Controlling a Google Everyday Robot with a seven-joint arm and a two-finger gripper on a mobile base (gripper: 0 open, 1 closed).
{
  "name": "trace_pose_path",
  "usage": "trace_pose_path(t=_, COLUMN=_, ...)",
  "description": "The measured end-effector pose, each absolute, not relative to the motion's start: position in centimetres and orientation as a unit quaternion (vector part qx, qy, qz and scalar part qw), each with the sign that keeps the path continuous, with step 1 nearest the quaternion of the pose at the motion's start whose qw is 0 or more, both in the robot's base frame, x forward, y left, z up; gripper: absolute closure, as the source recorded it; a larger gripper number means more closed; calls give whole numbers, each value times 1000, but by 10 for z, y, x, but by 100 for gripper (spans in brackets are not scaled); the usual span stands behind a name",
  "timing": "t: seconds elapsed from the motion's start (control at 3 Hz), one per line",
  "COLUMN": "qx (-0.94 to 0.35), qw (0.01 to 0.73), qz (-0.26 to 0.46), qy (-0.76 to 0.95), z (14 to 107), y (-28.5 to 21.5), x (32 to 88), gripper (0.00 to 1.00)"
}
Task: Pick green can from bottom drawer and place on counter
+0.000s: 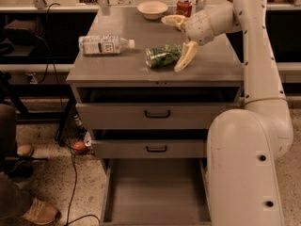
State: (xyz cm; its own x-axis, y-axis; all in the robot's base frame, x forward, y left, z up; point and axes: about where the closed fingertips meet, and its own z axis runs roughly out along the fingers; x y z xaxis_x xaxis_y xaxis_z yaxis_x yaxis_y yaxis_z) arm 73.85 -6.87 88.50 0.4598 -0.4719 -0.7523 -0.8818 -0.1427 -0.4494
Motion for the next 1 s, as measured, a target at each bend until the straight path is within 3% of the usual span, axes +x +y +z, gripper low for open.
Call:
trace_pose_path(t=0.33, qx=-722, qw=457, qz=222, qy=470, z=884, y=-72, x=739, gripper=0)
trace_pose_path(t=1.0, qx=-726, qw=451, qz=107, qy=508, z=898, y=-144, x=746, gripper=0)
